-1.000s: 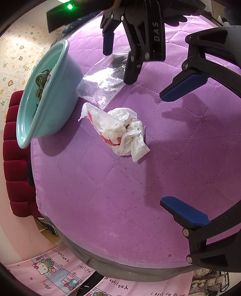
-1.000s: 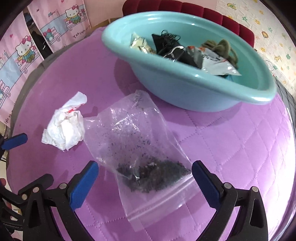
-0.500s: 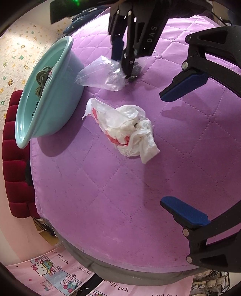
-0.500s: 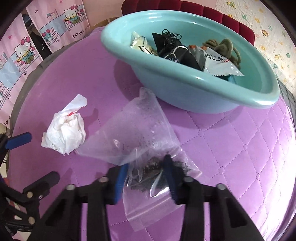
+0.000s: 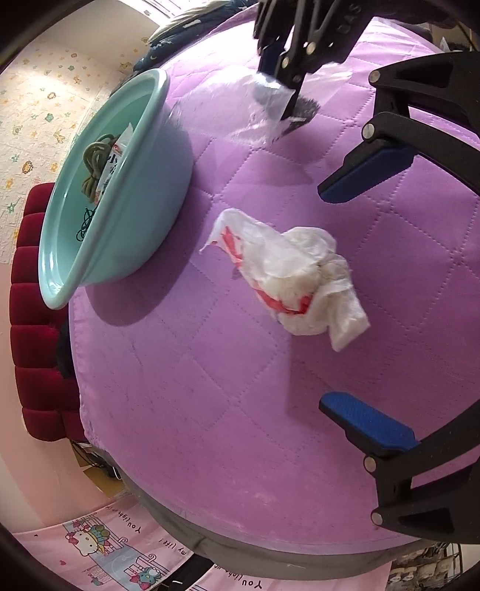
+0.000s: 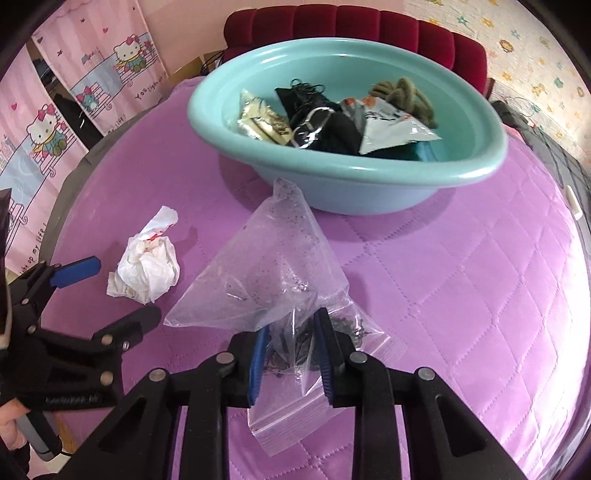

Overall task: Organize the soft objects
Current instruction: 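Grasp the white tissue with the left tool while the right tool holds the zip bag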

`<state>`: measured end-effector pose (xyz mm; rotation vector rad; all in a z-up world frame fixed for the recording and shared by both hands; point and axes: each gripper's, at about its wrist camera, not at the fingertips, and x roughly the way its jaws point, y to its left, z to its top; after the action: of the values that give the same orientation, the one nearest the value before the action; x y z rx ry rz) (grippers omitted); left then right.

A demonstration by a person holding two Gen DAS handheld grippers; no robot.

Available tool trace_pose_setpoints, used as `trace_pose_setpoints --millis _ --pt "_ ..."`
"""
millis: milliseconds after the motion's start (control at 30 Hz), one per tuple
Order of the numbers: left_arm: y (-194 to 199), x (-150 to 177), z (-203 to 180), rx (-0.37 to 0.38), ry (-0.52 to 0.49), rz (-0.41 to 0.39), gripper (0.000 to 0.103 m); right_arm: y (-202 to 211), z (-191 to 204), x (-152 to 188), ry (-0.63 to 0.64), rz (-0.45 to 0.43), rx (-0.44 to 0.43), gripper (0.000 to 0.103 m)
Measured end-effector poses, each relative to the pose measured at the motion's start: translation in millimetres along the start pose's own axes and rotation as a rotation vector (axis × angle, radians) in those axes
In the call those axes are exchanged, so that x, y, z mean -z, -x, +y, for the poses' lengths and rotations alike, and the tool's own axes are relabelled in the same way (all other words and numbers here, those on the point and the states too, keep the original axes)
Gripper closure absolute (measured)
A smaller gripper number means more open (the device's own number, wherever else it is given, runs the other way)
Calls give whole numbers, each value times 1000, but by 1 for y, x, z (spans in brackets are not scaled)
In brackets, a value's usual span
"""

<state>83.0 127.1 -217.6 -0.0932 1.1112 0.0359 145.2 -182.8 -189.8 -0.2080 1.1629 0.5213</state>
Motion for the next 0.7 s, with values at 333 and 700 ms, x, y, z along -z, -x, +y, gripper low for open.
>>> trace_pose_setpoints --millis 333,700 --pt "0 -15 -4 33 22 -29 18 12 -16 17 -62 -11 2 77" --pt "10 -8 -10 89 2 -42 75 24 -26 29 -67 -24 8 77"
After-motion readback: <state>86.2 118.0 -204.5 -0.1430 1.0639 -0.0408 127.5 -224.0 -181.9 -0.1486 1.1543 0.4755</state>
